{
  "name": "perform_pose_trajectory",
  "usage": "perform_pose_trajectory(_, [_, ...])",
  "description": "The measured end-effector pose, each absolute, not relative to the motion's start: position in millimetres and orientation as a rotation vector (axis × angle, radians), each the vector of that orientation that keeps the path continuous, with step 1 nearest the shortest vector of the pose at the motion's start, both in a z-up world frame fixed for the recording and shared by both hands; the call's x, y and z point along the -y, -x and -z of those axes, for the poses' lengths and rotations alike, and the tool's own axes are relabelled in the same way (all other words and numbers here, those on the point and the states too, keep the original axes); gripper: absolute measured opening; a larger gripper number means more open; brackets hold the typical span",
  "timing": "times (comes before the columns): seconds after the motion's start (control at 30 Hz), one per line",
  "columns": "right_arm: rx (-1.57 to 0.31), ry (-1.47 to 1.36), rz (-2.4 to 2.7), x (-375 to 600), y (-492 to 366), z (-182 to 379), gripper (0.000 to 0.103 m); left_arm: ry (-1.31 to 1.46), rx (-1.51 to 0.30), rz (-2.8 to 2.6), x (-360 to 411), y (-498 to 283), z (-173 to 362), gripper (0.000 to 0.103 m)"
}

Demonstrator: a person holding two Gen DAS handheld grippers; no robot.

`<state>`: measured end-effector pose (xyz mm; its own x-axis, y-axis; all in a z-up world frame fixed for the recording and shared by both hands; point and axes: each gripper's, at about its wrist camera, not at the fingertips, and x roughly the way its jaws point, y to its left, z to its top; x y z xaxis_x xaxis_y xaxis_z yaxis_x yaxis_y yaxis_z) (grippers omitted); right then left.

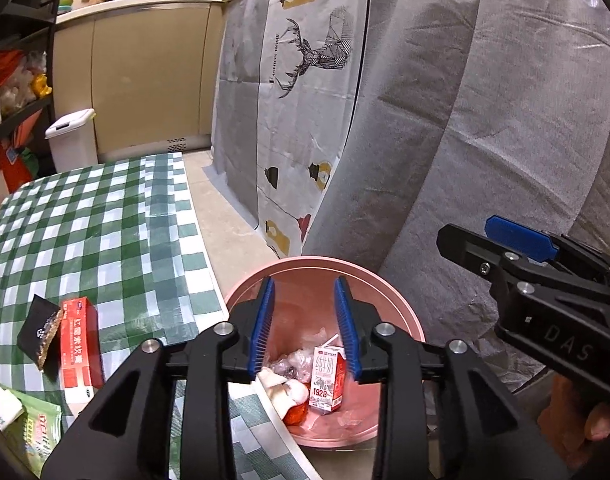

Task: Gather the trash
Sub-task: 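Open the left gripper over the bin while the right gripper opens, dropping the tissue, then move both open grippers back over the trash on the table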

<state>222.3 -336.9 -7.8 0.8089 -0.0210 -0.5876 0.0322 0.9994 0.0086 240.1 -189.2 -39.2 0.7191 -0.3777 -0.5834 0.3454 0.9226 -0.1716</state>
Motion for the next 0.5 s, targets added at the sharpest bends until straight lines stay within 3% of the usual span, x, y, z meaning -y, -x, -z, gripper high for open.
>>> perform_pose_trajectory(0.27, [-0.578, -0.014, 0.044, 332.0, -215.5, 0.0, 0.076, 0.055, -0.618, 0.358, 166.3, -228.9, 30.2, 0.039])
perform_pose_trajectory(0.5, [-0.526, -0.013, 0.011, 310.4, -204.1, -13.1, 0.077, 0.042, -0.575, 0.301, 122.7, -211.6, 21.2, 0.04])
